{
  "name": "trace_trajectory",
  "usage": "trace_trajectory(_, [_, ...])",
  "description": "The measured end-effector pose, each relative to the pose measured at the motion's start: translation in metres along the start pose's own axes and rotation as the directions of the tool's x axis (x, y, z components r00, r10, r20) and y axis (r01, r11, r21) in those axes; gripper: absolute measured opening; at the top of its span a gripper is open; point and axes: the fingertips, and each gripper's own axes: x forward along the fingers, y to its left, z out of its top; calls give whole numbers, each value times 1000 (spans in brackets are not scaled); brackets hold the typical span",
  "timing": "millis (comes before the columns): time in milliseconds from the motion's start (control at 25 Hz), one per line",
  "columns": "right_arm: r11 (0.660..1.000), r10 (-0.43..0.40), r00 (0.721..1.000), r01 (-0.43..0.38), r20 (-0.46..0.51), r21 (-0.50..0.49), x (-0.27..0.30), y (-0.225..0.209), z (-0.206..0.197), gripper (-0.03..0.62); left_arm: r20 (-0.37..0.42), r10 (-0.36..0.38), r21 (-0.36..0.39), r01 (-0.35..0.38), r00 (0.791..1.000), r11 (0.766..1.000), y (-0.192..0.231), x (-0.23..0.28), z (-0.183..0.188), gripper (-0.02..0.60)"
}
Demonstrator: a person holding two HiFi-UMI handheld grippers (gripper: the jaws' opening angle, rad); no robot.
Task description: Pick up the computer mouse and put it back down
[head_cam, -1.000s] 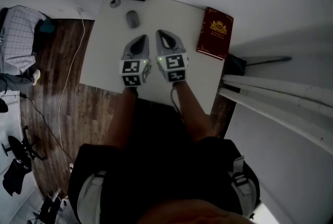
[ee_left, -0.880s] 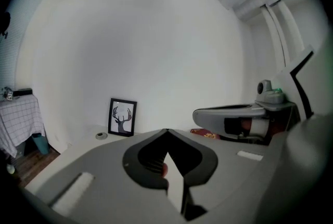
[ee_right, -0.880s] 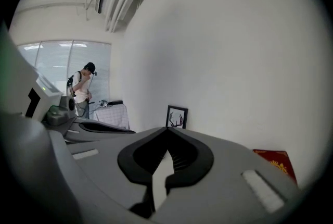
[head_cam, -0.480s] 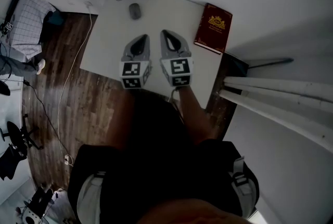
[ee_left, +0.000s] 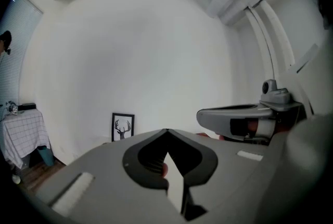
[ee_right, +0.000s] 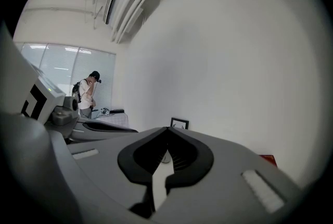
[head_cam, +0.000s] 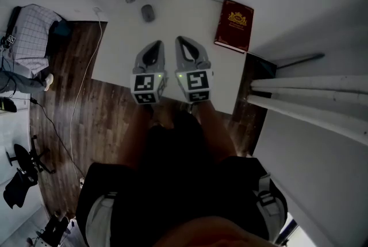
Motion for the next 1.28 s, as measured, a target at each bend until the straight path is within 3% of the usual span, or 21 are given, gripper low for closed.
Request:
trace_trajectory(360, [999, -49, 999, 49, 8, -10, -24, 41, 8, 12, 50, -37, 68, 34, 998, 997, 8, -45, 9, 0])
trace_trajectory(720, [994, -107, 992, 108, 60, -13, -71, 107, 16, 12, 91, -117, 50, 112, 989, 992, 16, -126, 3, 0])
trace_trajectory(920, [985, -169, 982, 172, 86, -25, -104, 134, 26, 12, 137, -124, 165, 101, 983, 981, 17, -169, 13, 0])
trace_trajectory(1080, [975, -212, 972, 217, 102, -39, -130, 147, 33, 12, 153, -186, 103, 172, 970, 980, 5, -191, 18, 0])
trace_trajectory(1280, [968, -240, 963, 248, 122, -48, -155, 143, 43, 12, 160, -196, 94, 183, 968, 979, -8, -199, 29, 0])
